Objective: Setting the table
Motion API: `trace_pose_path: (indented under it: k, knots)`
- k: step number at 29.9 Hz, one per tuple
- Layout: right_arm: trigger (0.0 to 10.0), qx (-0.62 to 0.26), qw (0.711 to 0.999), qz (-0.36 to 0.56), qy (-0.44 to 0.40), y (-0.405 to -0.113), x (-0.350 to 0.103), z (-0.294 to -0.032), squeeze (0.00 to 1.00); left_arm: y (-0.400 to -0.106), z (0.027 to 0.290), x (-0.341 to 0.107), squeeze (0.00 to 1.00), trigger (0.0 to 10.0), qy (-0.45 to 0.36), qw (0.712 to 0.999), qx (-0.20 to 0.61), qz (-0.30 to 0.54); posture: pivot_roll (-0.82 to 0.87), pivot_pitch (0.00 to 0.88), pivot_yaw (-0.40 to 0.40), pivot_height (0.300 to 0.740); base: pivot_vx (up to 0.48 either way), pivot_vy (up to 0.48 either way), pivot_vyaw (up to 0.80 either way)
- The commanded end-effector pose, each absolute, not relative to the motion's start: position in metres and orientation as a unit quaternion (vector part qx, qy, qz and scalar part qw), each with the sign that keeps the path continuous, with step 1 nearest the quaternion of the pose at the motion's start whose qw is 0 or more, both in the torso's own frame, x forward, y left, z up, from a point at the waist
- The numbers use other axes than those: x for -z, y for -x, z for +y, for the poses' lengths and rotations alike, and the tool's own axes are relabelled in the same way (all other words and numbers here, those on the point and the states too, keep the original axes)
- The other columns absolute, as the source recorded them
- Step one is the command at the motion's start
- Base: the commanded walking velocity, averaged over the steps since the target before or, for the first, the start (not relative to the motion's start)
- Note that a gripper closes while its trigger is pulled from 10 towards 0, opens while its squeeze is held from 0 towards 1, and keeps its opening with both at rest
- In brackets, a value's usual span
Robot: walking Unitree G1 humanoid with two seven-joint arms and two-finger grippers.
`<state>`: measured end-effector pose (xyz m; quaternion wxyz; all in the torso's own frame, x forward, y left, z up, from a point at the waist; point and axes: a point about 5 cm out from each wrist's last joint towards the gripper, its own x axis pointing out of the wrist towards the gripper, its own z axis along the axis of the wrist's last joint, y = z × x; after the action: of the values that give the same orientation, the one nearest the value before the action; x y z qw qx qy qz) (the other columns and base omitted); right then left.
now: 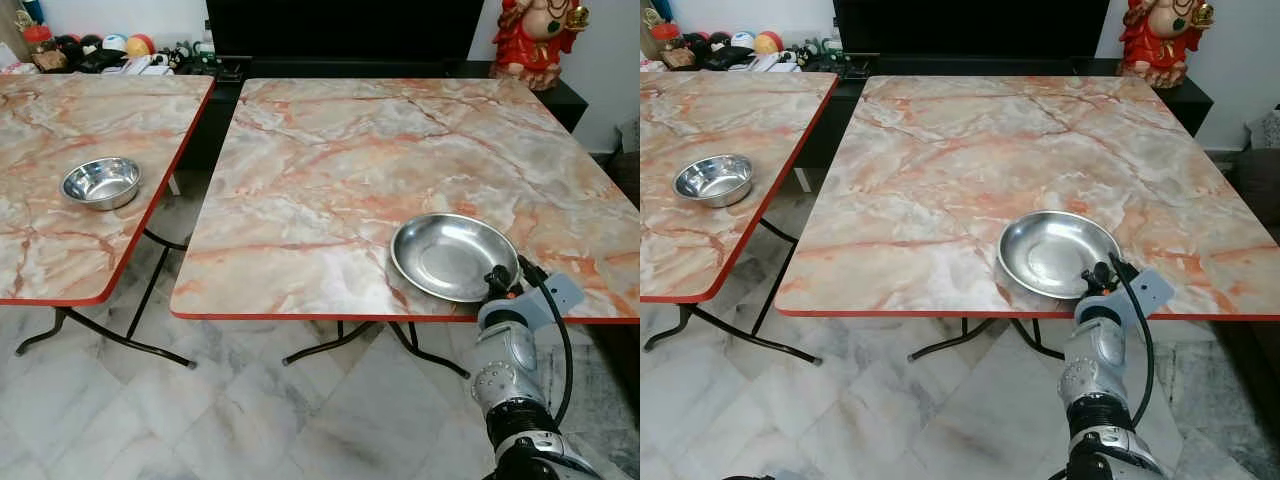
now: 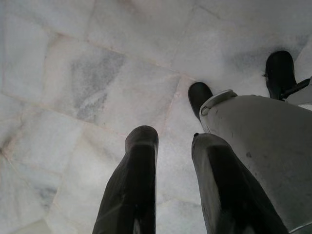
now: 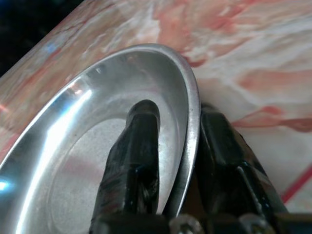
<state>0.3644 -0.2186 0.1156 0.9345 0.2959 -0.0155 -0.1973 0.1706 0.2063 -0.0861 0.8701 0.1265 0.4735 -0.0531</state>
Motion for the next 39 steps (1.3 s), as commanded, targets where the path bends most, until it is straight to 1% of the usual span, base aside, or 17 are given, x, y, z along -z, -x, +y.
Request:
trace_pose_path:
  k: [1,2,3,4,9,10,11,13,14,15,17,24,27,29,30,32,39]
  knots:
    - [10.0,0.210,0.931,-0.024,-0.296,-0.365,-0.119,-0.225,0.69,-0.164,0.206,0.089,0.00,10.0,-0.128,0.865,0.058,0.482,0.01,0.143,-0.014,0.740,0.000,0.000,0.00]
    - [10.0,0.217,0.932,-0.023,-0.291,-0.364,-0.118,-0.227,0.76,-0.164,0.206,0.089,0.00,10.0,-0.128,0.865,0.059,0.482,0.01,0.143,-0.014,0.740,0.000,0.000,0.00]
    - [10.0,0.221,0.932,-0.022,-0.287,-0.363,-0.117,-0.229,0.76,-0.164,0.206,0.089,0.00,10.0,-0.128,0.865,0.059,0.482,0.01,0.143,-0.014,0.740,0.000,0.000,0.00]
    - [10.0,0.226,0.931,-0.019,-0.285,-0.363,-0.116,-0.230,0.73,-0.164,0.206,0.089,0.00,10.0,-0.127,0.865,0.059,0.482,0.01,0.144,-0.013,0.740,0.000,0.000,0.00]
    - [10.0,0.226,0.931,-0.022,-0.286,-0.362,-0.116,-0.233,0.73,-0.164,0.205,0.089,0.00,10.0,-0.127,0.865,0.061,0.481,0.01,0.144,-0.014,0.740,0.000,0.000,0.00]
    - [10.0,0.225,0.931,-0.022,-0.285,-0.362,-0.116,-0.233,0.71,-0.164,0.205,0.089,0.00,10.0,-0.128,0.865,0.061,0.481,0.01,0.144,-0.014,0.740,0.000,0.000,0.00]
    - [10.0,0.223,0.932,-0.023,-0.286,-0.362,-0.117,-0.233,0.65,-0.164,0.205,0.089,0.00,10.0,-0.128,0.865,0.061,0.482,0.01,0.144,-0.014,0.740,0.000,0.000,0.00]
    - [10.0,0.219,0.932,-0.024,-0.286,-0.363,-0.118,-0.232,0.62,-0.164,0.205,0.089,0.00,10.0,-0.128,0.865,0.062,0.482,0.01,0.144,-0.014,0.740,0.000,0.000,0.00]
    - [10.0,0.217,0.932,-0.026,-0.288,-0.364,-0.118,-0.232,0.44,-0.164,0.205,0.089,0.00,10.0,-0.128,0.865,0.062,0.482,0.01,0.142,-0.013,0.740,0.000,0.000,0.00]
    - [10.0,0.217,0.932,-0.027,-0.289,-0.364,-0.119,-0.232,0.40,-0.164,0.205,0.089,0.00,10.0,-0.128,0.865,0.062,0.482,0.01,0.142,-0.013,0.740,0.000,0.000,0.00]
    - [10.0,0.219,0.933,-0.032,-0.285,-0.365,-0.121,-0.231,0.00,-0.164,0.205,0.089,0.00,10.0,-0.128,0.865,0.061,0.482,0.01,0.143,-0.013,0.740,0.000,0.000,0.00]
    - [10.0,0.239,0.934,-0.070,-0.257,-0.358,-0.125,-0.236,0.00,-0.162,0.204,0.090,0.00,10.0,-0.129,0.862,0.065,0.486,0.01,0.143,-0.016,0.740,0.000,0.000,0.00]
    - [10.0,0.259,0.930,-0.099,-0.240,-0.352,-0.128,-0.243,0.00,-0.162,0.203,0.090,0.00,10.0,-0.127,0.863,0.065,0.485,0.01,0.143,-0.017,0.740,0.000,0.000,0.00]
    - [10.0,0.255,0.928,-0.139,-0.234,-0.349,-0.139,-0.246,0.00,-0.164,0.204,0.089,0.00,10.0,-0.134,0.868,0.055,0.474,0.00,0.138,-0.018,0.740,0.000,0.000,0.00]
    - [10.0,0.255,0.928,-0.139,-0.234,-0.349,-0.139,-0.246,0.00,-0.164,0.204,0.089,0.00,10.0,-0.134,0.868,0.055,0.474,0.00,0.138,-0.018,0.740,0.000,0.000,0.00]
    - [10.0,0.240,0.934,-0.159,-0.212,-0.349,-0.146,-0.245,0.00,-0.166,0.206,0.088,0.00,10.0,-0.138,0.871,0.046,0.468,0.00,0.138,-0.018,0.740,0.000,0.000,0.00]
    - [10.0,0.184,0.957,-0.160,-0.154,-0.349,-0.148,-0.230,0.00,-0.169,0.213,0.085,0.00,10.0,-0.140,0.876,0.021,0.461,0.00,0.121,-0.023,0.740,0.000,0.000,0.00]
